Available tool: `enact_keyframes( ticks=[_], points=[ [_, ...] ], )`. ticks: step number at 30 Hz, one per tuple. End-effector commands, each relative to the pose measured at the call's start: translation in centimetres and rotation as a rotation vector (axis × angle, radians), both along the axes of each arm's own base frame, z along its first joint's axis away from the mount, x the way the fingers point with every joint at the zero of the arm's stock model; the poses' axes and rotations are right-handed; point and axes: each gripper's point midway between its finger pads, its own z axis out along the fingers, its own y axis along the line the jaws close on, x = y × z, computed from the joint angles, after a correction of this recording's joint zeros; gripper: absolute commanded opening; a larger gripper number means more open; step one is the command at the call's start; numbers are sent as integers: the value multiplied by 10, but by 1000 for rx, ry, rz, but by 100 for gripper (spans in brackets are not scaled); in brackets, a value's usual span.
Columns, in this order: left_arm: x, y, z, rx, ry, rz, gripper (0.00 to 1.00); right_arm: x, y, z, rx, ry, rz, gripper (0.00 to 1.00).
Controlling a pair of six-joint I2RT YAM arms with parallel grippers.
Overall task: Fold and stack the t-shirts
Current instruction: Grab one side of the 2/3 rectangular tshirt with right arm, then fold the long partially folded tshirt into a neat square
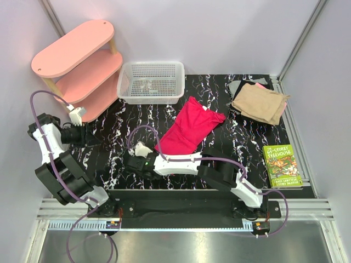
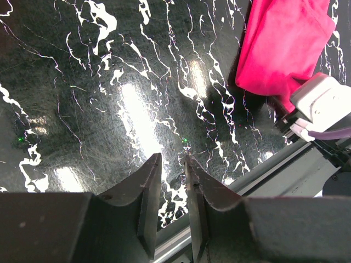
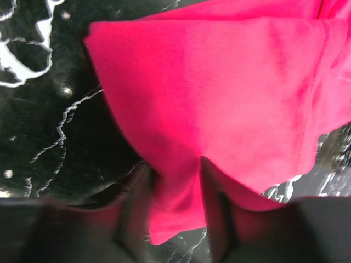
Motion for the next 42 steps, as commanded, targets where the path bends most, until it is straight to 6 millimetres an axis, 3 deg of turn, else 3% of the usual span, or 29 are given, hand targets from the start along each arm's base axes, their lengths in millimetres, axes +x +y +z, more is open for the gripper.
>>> enact_keyframes(
  ticks=[1, 9, 12, 13, 19, 24, 31, 38, 41, 42],
  points=[
    [5, 3, 15, 41, -52, -6, 28, -12, -6, -32, -2, 95, -24, 36],
    [7, 1, 17, 37, -57, -8, 28, -23, 3, -42, 37, 168, -24, 12],
    [6, 1, 16, 36, -55, -11, 28, -24, 7, -34, 58, 178, -20, 5],
    [6, 0, 16, 35, -57, -13, 28, -25, 10, -26, 67, 182, -16, 1],
    [6, -1, 17, 34, -60, -15, 28, -40, 38, 26, 144, 194, 30, 0],
    [5, -2, 19, 38, -67, -18, 28, -74, 66, 60, 229, 236, 92, 0],
    [4, -2, 22, 45, -73, -26, 28, -108, 85, 104, 367, 301, 139, 0],
    [4, -4, 27, 43, -81, -32, 28, -113, 91, 144, 475, 316, 176, 0],
    [5, -4, 27, 45, -81, -34, 28, -95, 81, 159, 491, 279, 163, 0],
    [4, -3, 27, 44, -80, -32, 28, -91, 73, 155, 479, 285, 152, 0]
  ],
)
